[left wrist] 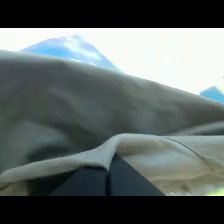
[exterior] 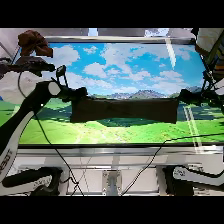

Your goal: Fold the shirts.

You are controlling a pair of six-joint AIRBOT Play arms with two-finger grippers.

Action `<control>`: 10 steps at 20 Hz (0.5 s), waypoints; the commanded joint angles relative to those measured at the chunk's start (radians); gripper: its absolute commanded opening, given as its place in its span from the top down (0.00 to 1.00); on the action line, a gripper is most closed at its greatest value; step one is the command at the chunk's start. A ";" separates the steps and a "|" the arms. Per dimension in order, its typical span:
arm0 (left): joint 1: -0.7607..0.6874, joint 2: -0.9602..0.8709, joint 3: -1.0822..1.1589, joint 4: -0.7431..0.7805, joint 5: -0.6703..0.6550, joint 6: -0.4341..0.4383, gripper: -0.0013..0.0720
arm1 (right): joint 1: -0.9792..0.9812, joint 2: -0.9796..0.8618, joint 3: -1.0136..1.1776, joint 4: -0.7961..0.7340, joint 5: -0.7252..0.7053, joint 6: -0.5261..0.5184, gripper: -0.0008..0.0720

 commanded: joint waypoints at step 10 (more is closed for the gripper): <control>0.001 -0.192 0.061 0.011 0.155 0.000 0.34 | 0.072 -0.239 0.138 0.011 -0.178 0.008 0.83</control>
